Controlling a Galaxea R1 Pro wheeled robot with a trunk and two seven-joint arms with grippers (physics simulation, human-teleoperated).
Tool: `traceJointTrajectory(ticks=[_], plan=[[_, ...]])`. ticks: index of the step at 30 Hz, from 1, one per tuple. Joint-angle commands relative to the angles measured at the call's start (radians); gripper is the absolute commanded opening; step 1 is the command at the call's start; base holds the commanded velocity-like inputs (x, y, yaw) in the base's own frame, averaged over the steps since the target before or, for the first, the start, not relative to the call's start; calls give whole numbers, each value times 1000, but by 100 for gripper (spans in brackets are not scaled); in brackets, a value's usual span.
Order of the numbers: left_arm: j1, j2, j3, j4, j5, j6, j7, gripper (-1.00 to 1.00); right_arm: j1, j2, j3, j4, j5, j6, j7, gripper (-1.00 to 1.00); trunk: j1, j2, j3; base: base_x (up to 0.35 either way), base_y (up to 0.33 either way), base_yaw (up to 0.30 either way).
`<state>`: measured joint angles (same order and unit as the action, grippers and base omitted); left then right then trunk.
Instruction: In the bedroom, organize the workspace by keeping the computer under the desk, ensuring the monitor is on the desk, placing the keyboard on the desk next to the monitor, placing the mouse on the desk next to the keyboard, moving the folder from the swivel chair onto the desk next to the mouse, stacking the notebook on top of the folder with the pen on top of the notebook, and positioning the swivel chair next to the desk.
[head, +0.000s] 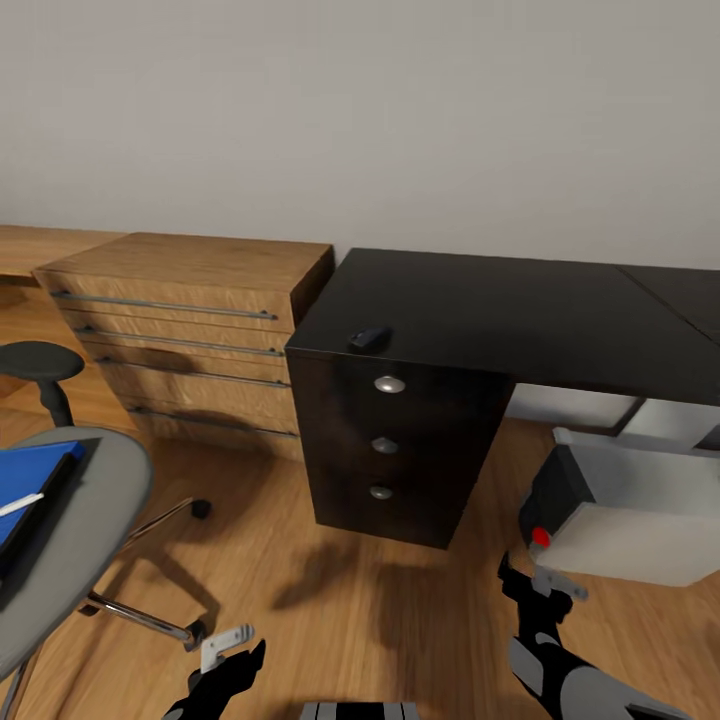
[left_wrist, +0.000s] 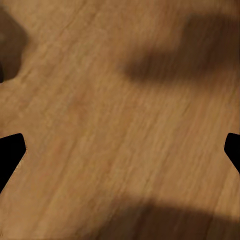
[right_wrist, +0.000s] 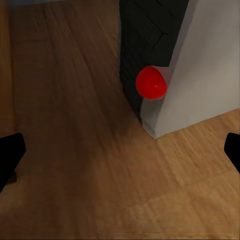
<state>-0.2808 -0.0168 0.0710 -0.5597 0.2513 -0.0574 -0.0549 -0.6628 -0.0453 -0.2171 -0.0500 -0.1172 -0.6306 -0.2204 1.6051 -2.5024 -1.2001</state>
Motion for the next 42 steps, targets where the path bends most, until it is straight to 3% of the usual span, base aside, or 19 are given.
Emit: traceJointTrajectory(ticks=[1, 11, 19, 32, 35, 40, 42], plan=[[0, 1, 5, 1, 10, -1, -6, 100, 2, -1, 5, 13, -10, -4, 10, 100, -1, 0, 3, 0, 0, 0], [0, 6, 10, 2, 10, -2, -5, 100, 81, 6, 7, 62, 16, -78, 44, 100, -5, 2, 42, 0, 0, 0], [0, 7, 9, 1, 9, -2, -6, 100, 108, 29, 6, 68, 25, -94, 41, 100, -36, 58, 67, 0, 0, 0], [0, 7, 1, 1, 4, 2, -7, 100, 118, 33, 5, 68, 25, -100, 43, 100, -86, 149, 108, 0, 0, 0], [0, 7, -3, 1, -31, 3, -5, 100, 118, 31, 5, 68, 25, -98, 43, 100, -97, 170, 117, 0, 0, 0], [0, 6, -3, 1, -57, 3, 4, 100, 118, 32, 5, 68, 25, -98, 43, 100, -116, 205, 133, 0, 0, 0], [0, 5, -2, 2, -69, 3, 46, 100, 118, 34, 5, 69, 25, -98, 43, 100, -124, 219, 139, 0, 0, 0]])
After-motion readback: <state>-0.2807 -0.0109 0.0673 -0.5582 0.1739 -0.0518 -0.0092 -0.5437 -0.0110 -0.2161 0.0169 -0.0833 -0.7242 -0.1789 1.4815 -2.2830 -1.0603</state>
